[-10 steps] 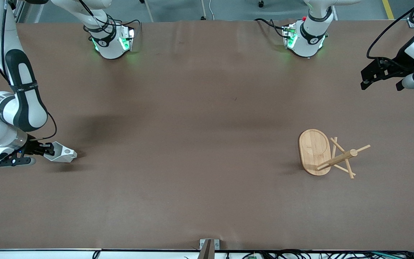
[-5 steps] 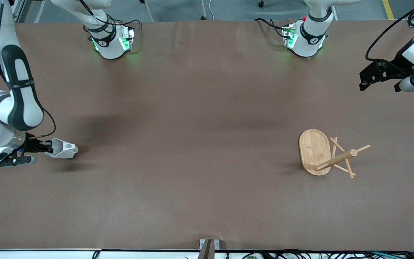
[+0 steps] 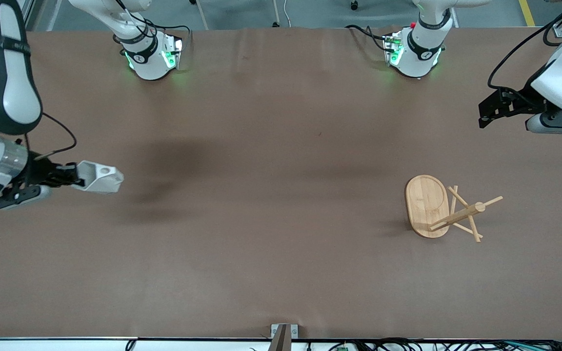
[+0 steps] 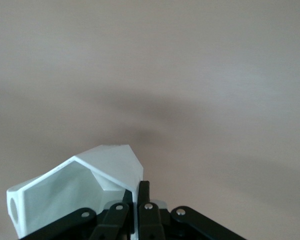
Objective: Hang cup on rack
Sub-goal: 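Lift the cup with the right gripper while the left gripper approaches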
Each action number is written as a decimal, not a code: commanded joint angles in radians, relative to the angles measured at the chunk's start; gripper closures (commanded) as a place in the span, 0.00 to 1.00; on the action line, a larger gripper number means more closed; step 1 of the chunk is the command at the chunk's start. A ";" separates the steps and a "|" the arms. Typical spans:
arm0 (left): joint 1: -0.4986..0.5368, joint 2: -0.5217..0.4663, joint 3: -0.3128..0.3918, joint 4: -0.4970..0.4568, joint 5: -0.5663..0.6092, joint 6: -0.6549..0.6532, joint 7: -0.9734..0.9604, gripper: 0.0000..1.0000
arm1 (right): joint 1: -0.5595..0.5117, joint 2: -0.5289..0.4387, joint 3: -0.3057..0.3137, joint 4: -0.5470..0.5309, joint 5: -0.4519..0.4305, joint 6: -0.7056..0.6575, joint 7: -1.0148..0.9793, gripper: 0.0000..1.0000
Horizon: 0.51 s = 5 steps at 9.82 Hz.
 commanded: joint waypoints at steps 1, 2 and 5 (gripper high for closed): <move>-0.042 0.039 -0.042 0.002 -0.087 0.000 0.020 0.00 | -0.009 -0.038 0.082 -0.029 0.119 -0.062 0.029 1.00; -0.067 0.055 -0.074 0.000 -0.131 0.032 0.072 0.00 | -0.006 -0.037 0.105 -0.029 0.200 -0.079 0.028 1.00; -0.136 0.098 -0.177 -0.008 -0.174 0.146 0.199 0.00 | -0.003 -0.021 0.211 0.009 0.394 -0.079 0.038 1.00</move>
